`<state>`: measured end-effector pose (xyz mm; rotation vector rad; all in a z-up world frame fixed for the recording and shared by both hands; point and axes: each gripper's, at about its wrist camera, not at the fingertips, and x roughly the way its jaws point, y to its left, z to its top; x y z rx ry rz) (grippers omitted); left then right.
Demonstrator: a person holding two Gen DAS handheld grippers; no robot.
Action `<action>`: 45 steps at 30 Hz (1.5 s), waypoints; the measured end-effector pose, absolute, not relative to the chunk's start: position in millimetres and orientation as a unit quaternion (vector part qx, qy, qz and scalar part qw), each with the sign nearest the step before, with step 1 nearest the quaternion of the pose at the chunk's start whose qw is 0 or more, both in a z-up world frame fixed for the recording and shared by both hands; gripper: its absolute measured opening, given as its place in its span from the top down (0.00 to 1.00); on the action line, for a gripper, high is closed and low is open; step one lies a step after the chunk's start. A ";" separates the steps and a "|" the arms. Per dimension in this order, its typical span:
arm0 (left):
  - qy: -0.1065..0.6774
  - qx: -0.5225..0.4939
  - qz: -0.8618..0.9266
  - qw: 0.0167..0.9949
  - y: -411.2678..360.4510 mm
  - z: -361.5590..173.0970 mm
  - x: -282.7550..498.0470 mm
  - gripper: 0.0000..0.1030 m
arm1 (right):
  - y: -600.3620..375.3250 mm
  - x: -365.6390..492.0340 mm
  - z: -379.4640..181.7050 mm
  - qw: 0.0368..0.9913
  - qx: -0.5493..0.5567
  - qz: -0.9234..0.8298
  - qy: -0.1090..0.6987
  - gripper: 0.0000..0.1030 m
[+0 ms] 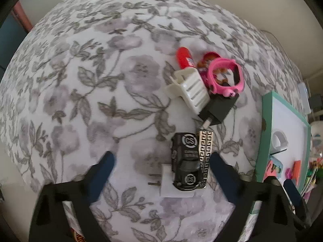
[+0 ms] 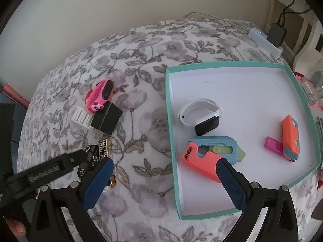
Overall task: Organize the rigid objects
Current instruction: 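Close the left gripper on the black toy car, then grasp the white cube charger with the right gripper while the left holds the car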
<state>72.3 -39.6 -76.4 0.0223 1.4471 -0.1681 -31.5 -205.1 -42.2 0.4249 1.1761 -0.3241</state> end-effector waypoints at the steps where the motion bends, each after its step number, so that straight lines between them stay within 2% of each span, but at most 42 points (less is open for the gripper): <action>1: 0.664 0.011 -0.081 0.743 -42.1 -79.3 73.0 0.24 | -206.0 -32.5 -42.2 0.799 0.199 -0.152 0.547 0.00; 3: 0.670 0.009 -0.089 0.737 -45.8 -84.6 73.6 0.28 | -207.8 -33.0 -42.1 0.798 0.201 -0.155 0.547 0.00; 5: 0.671 0.011 -0.093 0.735 -48.8 -87.6 74.6 0.39 | -208.7 -33.2 -42.3 0.798 0.202 -0.155 0.546 0.00; 13: 0.674 -0.001 -0.128 0.728 -62.2 -93.5 78.1 0.67 | -206.4 -32.1 -43.4 0.798 0.196 -0.154 0.548 0.00; 21: 0.671 -0.009 -0.128 0.730 -75.1 -97.0 80.9 0.69 | -201.0 -28.8 -45.8 0.798 0.190 -0.146 0.552 0.00; 27: 0.670 -0.030 -0.114 0.733 -54.9 -94.4 87.7 0.69 | -191.9 -23.8 -44.5 0.805 0.181 -0.132 0.550 0.01; 35: 0.667 -0.037 -0.081 0.740 -35.3 -93.9 94.0 0.69 | -167.6 -12.7 -45.3 0.812 0.152 -0.101 0.554 0.09; 45: 0.674 -0.062 -0.063 0.733 -17.4 -99.0 98.1 0.69 | -144.0 -1.5 -62.1 0.803 0.133 -0.073 0.576 0.14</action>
